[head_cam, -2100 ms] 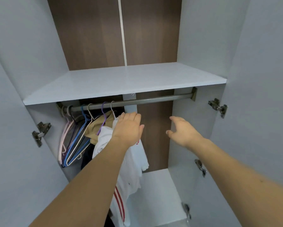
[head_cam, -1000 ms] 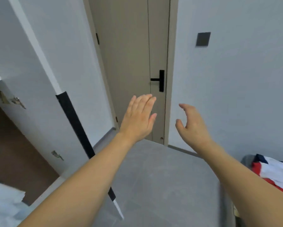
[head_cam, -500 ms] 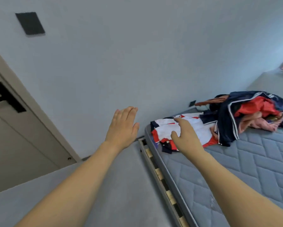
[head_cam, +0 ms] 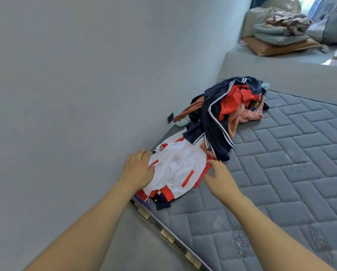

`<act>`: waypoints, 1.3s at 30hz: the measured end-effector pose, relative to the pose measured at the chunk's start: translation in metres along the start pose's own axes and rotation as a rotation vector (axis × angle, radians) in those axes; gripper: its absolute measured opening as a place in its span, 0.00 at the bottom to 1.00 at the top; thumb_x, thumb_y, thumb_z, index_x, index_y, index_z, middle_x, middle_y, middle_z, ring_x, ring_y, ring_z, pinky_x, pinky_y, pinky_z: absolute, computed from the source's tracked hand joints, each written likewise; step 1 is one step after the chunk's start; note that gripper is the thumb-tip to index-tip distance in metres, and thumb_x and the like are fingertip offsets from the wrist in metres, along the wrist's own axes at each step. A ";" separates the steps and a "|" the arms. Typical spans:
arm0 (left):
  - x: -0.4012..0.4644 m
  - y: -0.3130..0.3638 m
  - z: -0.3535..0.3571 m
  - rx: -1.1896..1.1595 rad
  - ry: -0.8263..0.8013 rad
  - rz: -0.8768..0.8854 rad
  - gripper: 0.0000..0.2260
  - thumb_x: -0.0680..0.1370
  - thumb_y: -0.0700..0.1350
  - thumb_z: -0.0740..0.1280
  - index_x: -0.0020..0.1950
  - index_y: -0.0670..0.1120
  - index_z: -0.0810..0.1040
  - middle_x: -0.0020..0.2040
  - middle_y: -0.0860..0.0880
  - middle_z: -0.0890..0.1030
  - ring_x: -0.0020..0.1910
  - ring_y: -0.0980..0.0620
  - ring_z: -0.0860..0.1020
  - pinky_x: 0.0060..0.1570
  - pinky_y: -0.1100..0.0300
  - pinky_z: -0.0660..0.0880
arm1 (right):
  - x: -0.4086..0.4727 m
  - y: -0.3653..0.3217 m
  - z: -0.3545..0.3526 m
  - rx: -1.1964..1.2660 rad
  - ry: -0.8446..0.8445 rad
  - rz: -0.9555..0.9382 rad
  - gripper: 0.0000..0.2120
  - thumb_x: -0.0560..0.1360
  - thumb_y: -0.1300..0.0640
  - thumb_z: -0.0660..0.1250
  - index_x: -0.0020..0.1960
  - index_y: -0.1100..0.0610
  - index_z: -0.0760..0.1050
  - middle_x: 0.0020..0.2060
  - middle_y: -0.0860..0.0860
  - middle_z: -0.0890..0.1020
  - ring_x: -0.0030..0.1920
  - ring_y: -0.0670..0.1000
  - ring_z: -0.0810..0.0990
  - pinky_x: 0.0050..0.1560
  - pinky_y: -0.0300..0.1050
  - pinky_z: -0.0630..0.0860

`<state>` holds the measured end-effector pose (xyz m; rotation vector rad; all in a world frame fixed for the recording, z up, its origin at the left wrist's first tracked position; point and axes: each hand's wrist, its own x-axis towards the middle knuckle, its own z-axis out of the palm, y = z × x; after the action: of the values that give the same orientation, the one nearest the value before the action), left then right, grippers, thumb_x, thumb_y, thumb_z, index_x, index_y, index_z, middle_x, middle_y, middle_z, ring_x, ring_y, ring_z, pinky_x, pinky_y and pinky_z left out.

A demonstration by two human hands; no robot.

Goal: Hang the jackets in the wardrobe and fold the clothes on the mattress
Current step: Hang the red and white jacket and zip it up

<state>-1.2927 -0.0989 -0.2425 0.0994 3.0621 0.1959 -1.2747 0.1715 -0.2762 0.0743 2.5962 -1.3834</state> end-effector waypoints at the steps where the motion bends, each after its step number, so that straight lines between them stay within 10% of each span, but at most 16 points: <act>1: 0.020 -0.002 0.004 -0.016 -0.027 -0.009 0.23 0.81 0.47 0.60 0.76 0.45 0.66 0.74 0.45 0.68 0.71 0.44 0.67 0.72 0.53 0.58 | 0.014 0.004 0.000 0.011 0.000 0.046 0.25 0.78 0.59 0.62 0.74 0.55 0.65 0.71 0.52 0.67 0.69 0.53 0.69 0.64 0.44 0.68; 13: 0.322 -0.025 0.267 -0.292 -0.422 -0.035 0.20 0.78 0.44 0.63 0.70 0.47 0.68 0.68 0.48 0.73 0.61 0.45 0.75 0.55 0.57 0.73 | 0.256 0.133 0.142 0.147 0.035 0.528 0.27 0.78 0.58 0.61 0.76 0.54 0.61 0.72 0.54 0.67 0.63 0.53 0.74 0.55 0.42 0.70; 18: 0.354 -0.053 0.376 -0.207 -0.426 -0.073 0.19 0.82 0.50 0.60 0.71 0.45 0.66 0.64 0.46 0.75 0.60 0.43 0.76 0.60 0.49 0.76 | 0.297 0.205 0.183 0.097 0.015 0.649 0.27 0.79 0.58 0.60 0.77 0.54 0.59 0.74 0.54 0.66 0.70 0.54 0.70 0.66 0.47 0.69; 22: 0.325 -0.060 0.389 -0.310 -0.418 0.024 0.07 0.80 0.41 0.58 0.49 0.40 0.75 0.49 0.44 0.77 0.50 0.41 0.77 0.51 0.52 0.74 | 0.315 0.231 0.200 0.265 0.068 0.799 0.27 0.81 0.53 0.61 0.78 0.53 0.57 0.73 0.54 0.66 0.70 0.55 0.69 0.61 0.45 0.68; 26: 0.254 -0.066 0.355 -0.232 -0.957 0.454 0.09 0.74 0.44 0.57 0.35 0.46 0.71 0.37 0.49 0.74 0.43 0.44 0.74 0.44 0.52 0.70 | 0.351 0.232 0.205 0.709 0.242 0.936 0.32 0.79 0.48 0.65 0.77 0.54 0.57 0.56 0.49 0.72 0.51 0.51 0.74 0.50 0.46 0.71; 30: 0.268 -0.080 0.327 -0.179 -1.299 0.477 0.11 0.72 0.37 0.58 0.30 0.46 0.66 0.29 0.52 0.69 0.32 0.52 0.67 0.32 0.59 0.65 | 0.364 0.224 0.215 0.730 0.220 0.909 0.19 0.76 0.60 0.67 0.66 0.62 0.73 0.51 0.53 0.81 0.46 0.52 0.79 0.40 0.43 0.74; 35: 0.345 -0.084 0.333 -0.493 -0.861 0.080 0.10 0.74 0.34 0.63 0.48 0.44 0.81 0.47 0.50 0.81 0.47 0.53 0.77 0.41 0.71 0.70 | 0.347 0.221 0.209 0.443 0.104 0.945 0.07 0.71 0.55 0.60 0.36 0.56 0.69 0.34 0.52 0.72 0.34 0.52 0.68 0.34 0.43 0.65; 37: 0.367 -0.072 0.341 -0.662 -0.635 -0.085 0.08 0.74 0.43 0.65 0.52 0.49 0.79 0.50 0.51 0.81 0.51 0.51 0.78 0.48 0.68 0.74 | 0.323 0.227 0.202 0.164 -0.079 0.879 0.10 0.73 0.51 0.55 0.34 0.53 0.66 0.32 0.49 0.69 0.33 0.50 0.68 0.31 0.37 0.65; 39: 0.380 -0.054 0.353 -0.615 -0.636 -0.177 0.25 0.70 0.59 0.67 0.64 0.49 0.74 0.61 0.49 0.77 0.62 0.47 0.75 0.62 0.53 0.73 | 0.292 0.239 0.196 0.106 -0.141 0.978 0.14 0.78 0.55 0.58 0.34 0.53 0.68 0.32 0.49 0.71 0.31 0.48 0.69 0.30 0.37 0.67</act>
<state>-1.6478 -0.0821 -0.6247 -0.1223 2.2490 0.8810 -1.4985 0.1296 -0.6351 1.0477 1.8761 -1.0574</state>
